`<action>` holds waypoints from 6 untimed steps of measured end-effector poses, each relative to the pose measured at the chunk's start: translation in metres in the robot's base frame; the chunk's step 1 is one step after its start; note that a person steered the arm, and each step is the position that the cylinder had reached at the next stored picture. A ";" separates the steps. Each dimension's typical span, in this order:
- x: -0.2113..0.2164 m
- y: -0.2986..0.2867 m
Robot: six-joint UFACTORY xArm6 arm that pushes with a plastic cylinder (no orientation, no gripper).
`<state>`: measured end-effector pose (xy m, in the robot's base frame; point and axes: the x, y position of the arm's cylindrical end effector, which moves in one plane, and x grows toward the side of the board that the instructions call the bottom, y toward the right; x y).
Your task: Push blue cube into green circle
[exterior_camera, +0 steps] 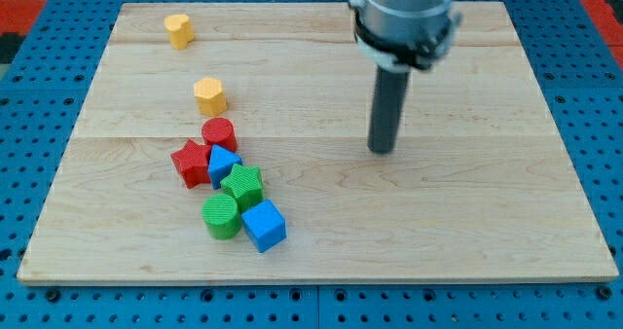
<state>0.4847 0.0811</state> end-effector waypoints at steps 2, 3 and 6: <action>0.072 -0.071; 0.081 -0.141; 0.134 -0.080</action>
